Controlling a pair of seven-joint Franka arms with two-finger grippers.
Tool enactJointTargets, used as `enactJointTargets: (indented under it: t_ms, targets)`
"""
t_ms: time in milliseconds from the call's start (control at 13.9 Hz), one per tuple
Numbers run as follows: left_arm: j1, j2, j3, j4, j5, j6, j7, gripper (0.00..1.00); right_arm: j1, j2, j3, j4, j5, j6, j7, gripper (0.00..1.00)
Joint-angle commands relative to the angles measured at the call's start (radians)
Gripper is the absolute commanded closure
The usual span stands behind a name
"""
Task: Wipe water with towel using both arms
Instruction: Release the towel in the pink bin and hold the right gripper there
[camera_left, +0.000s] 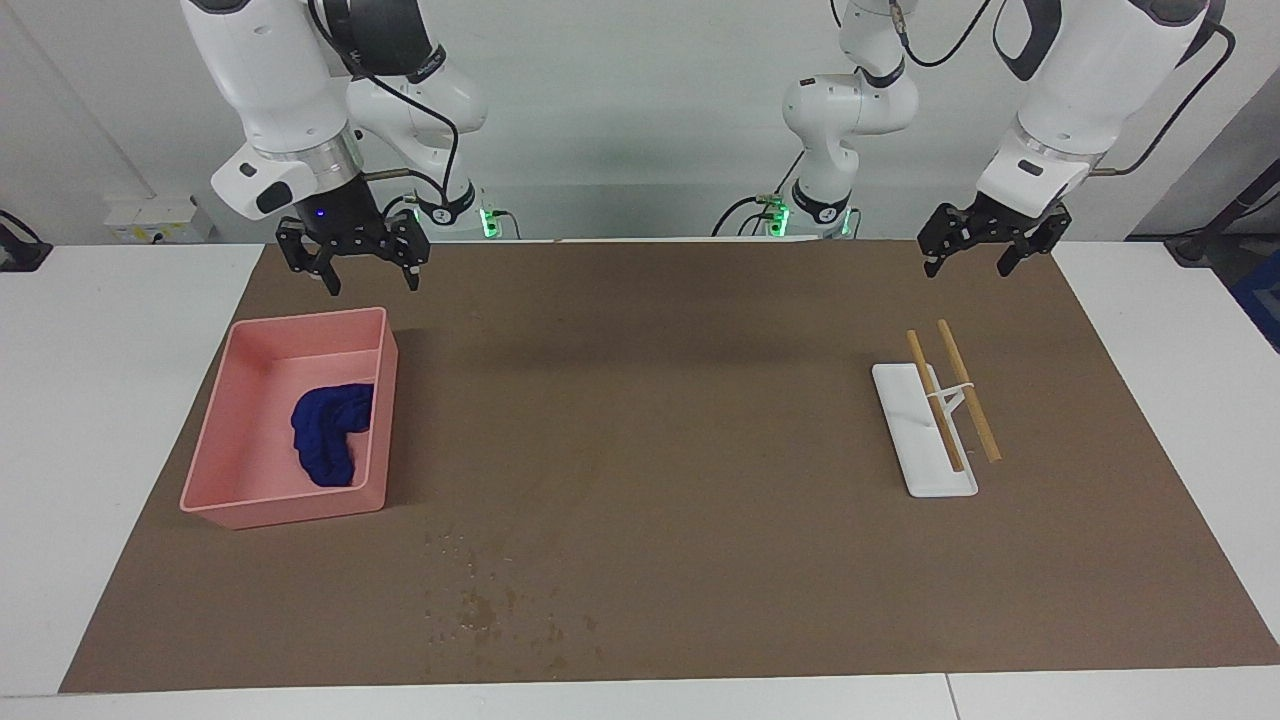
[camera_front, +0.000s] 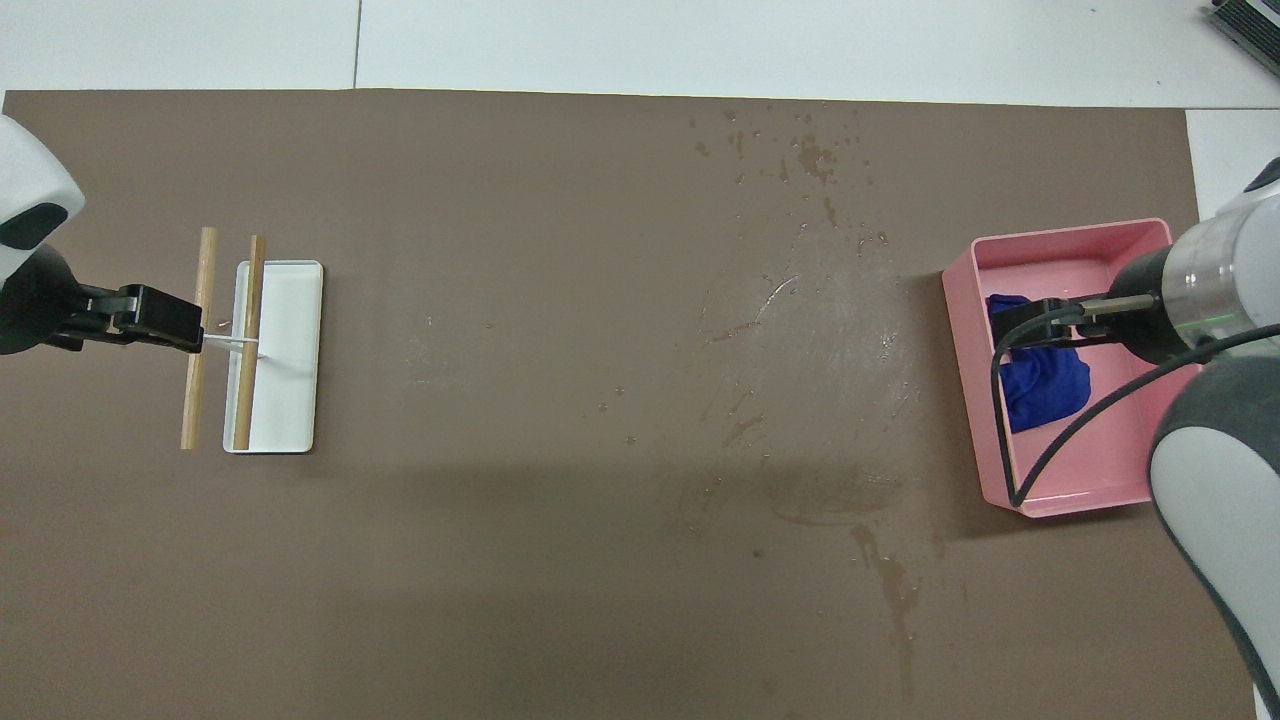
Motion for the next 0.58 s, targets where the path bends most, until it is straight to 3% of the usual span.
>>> enactJointTargets:
  t_ms: [0, 504]
  targets:
    - [0.003, -0.011, 0.003, -0.01, -0.011, 0.008, 0.007, 0.0, -0.001, -0.022, -0.009, -0.019, 0.008, -0.021, 0.015, 0.0]
    - [0.003, -0.011, 0.003, -0.01, -0.011, 0.008, 0.007, 0.0, -0.01, -0.023, -0.009, -0.016, 0.008, -0.013, 0.013, 0.0]
